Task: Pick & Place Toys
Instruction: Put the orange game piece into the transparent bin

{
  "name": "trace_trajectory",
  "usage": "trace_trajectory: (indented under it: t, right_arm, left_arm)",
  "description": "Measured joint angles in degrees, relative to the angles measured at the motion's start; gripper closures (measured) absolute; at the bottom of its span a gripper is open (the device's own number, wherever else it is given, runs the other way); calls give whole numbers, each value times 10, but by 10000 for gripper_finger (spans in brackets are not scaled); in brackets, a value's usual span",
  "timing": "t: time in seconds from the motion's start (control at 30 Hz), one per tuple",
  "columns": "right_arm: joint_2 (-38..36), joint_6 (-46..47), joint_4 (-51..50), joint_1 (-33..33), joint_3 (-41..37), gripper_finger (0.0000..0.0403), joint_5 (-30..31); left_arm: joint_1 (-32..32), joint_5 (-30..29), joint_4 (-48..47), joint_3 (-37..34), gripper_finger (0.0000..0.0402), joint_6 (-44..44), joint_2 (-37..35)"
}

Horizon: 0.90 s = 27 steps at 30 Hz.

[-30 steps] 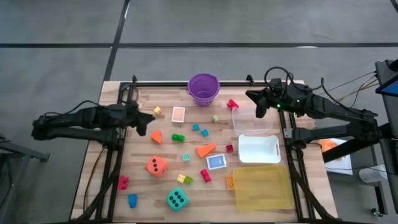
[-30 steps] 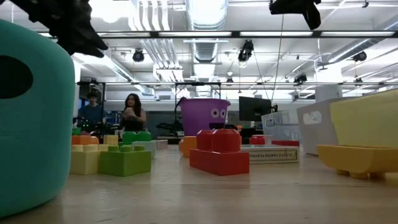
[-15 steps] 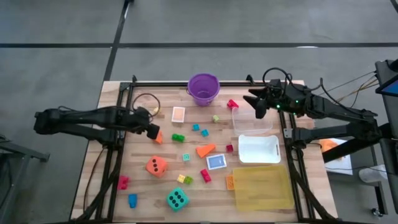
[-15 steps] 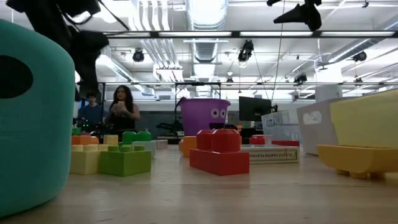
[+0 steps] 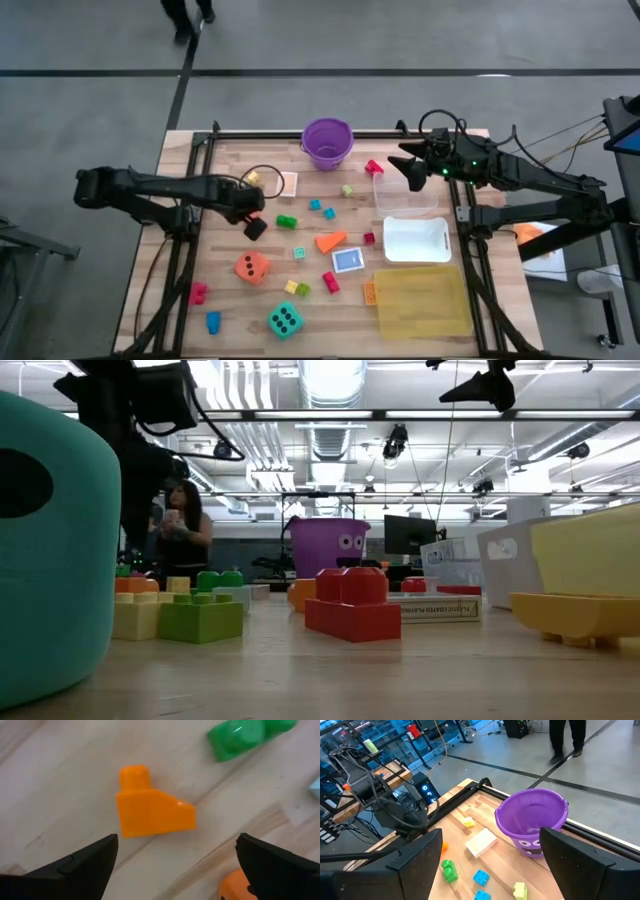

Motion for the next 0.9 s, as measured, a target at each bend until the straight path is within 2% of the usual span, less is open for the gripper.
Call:
trace_trajectory:
  t: [0.13, 0.3, 0.6, 0.9]
  right_arm:
    - [0, 0, 0, 0, 0, 76, -8]
    - [0, -2, 0, 0, 0, 76, -9]
    - [0, -6, 2, 0, 0, 76, -9]
    - [0, -6, 4, 0, 0, 76, -9]
  left_arm:
    - [4, -6, 7, 1, 16, 7, 2]
    - [13, 3, 20, -5, 4, 29, 10]
    - [44, 9, 23, -5, 4, 52, 48]
    - [45, 11, 31, -5, 4, 95, 80]
